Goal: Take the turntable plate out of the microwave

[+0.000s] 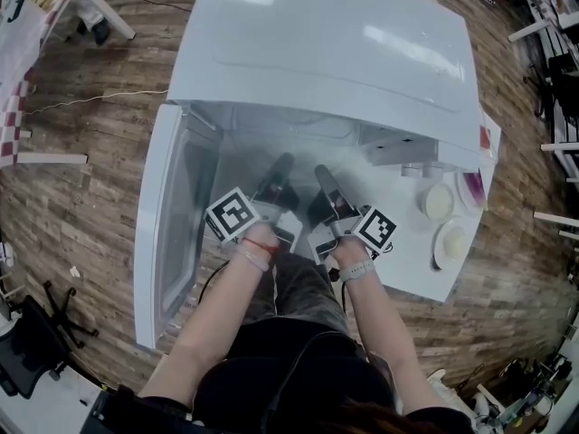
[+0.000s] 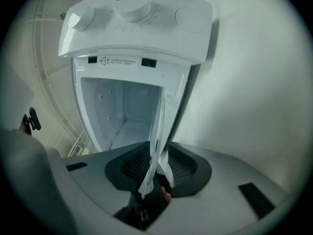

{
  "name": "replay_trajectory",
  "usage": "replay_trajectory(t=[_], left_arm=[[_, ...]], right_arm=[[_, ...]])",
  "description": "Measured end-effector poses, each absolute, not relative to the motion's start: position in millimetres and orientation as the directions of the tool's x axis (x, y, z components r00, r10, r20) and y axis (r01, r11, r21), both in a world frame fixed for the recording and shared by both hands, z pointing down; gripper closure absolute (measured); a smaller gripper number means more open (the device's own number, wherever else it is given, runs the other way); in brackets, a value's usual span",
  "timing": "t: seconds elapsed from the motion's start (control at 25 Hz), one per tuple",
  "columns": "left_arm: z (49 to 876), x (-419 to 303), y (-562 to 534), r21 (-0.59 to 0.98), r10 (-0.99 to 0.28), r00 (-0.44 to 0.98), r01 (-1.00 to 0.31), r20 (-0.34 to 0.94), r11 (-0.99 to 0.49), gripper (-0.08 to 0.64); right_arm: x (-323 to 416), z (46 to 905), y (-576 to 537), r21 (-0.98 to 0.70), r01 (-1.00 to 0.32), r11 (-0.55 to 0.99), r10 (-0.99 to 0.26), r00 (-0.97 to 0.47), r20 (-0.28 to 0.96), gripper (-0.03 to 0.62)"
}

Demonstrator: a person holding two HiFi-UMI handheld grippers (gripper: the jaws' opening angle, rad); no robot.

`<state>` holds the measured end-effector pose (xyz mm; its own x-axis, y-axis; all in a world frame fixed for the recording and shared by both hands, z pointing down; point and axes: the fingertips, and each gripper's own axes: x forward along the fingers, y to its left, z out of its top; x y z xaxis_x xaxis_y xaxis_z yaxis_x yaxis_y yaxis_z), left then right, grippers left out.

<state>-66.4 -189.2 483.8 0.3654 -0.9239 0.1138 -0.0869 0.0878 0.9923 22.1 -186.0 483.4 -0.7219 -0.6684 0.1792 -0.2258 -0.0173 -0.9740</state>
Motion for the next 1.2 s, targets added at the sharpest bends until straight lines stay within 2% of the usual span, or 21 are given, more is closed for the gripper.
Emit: replay_trajectory(t=[0.2,0.36,0.48,0.6,0.76,0.96,1.2], left_arm=[[480.1,-67.0,-189.0,0.993,-0.924,0.367,-0.095,0.105,0.075,0.525],[472.3,-64.6,-189.0,0.998,-0.932,0.357,-0.046,0.059,0.046,0.526],[477.4,-66.3,-183.4,0.994,-0.928,0.361,-0.093,0.089,0.059,0.526],[477.4,-65.1,-180.4,0.994,-0.929,0.361,-0.096,0.087,0.056,0.526],[477.8,-66.0,-176.3,0.994,-0.930,0.358,-0.101,0.083,0.050,0.526],[477.5,-68.1,-172.8,0.993,-0.934,0.350,-0.113,0.073,0.036,0.525],[478.1,-71.6,-175.8,0.994,-0.948,0.314,-0.112,0.052,0.017,0.523]], right_arm=[[41.7,480.9,-218.9,-0.970,-0.241,-0.013,-0.718,-0.673,0.176,0.477],[47.3,475.7,-241.9,-0.961,-0.275,0.014,-0.728,-0.661,0.179,0.479],[47.2,477.9,-244.4,-0.962,-0.273,0.001,-0.732,-0.656,0.186,0.479],[48.7,481.0,-242.2,-0.966,-0.259,-0.007,-0.738,-0.651,0.180,0.482],[44.9,480.7,-240.5,-0.972,-0.236,-0.003,-0.727,-0.667,0.164,0.523],[44.1,475.5,-236.1,-0.989,-0.145,-0.003,-0.727,-0.679,0.102,0.549],[43.9,476.5,-229.7,-0.995,-0.100,-0.016,-0.716,-0.693,0.081,0.554]])
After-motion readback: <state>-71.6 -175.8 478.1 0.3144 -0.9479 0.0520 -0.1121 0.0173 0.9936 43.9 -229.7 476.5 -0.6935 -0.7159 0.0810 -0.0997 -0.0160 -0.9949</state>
